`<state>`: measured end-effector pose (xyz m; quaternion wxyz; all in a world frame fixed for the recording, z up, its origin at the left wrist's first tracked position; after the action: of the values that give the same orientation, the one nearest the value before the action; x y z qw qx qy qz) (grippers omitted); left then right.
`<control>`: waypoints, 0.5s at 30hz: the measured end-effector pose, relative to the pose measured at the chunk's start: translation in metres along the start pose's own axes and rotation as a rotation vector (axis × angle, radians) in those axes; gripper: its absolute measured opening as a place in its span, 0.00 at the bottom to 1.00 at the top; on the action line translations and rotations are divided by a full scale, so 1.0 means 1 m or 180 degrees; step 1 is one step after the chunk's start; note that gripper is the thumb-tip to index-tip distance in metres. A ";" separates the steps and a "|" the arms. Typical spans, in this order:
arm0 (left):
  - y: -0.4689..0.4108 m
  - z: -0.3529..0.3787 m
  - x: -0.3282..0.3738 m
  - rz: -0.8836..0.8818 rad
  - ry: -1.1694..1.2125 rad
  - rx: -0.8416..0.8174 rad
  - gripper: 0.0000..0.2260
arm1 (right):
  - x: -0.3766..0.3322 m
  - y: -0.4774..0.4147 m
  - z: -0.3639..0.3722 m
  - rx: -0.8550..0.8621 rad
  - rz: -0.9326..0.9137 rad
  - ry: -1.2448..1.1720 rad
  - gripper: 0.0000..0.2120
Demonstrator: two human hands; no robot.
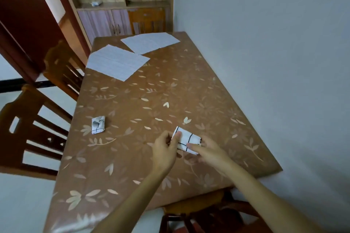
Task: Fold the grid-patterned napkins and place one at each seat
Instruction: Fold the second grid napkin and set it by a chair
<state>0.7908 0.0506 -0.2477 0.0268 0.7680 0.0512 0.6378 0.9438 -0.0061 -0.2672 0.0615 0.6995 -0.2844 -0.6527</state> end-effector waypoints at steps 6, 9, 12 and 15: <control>0.006 0.010 -0.083 -0.0519 -0.0101 -0.0140 0.13 | 0.072 -0.027 -0.019 0.0649 0.0264 -0.0220 0.12; 0.004 0.016 -0.119 -0.0674 -0.0277 -0.0217 0.09 | 0.101 -0.045 -0.024 0.0832 0.0406 -0.0195 0.12; -0.005 0.018 -0.137 -0.0440 -0.0716 -0.0082 0.15 | 0.123 -0.060 -0.023 0.0895 0.0438 0.0001 0.13; -0.008 0.031 -0.152 0.0091 -0.1477 -0.0247 0.19 | 0.145 -0.071 -0.022 0.1082 0.0504 0.0158 0.11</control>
<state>0.7938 0.0421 -0.4032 0.0582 0.8931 0.0083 0.4461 0.9855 -0.0225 -0.4239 0.0007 0.6911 -0.4432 -0.5710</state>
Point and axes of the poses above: each hand's wrist, its own y-axis away from the middle knuckle, its own z-axis out of the palm, x = y × z, the point moved 10 cm from there along -y, towards the middle knuckle, and after that the axes turned 10 degrees about x, right-handed, at the moved point
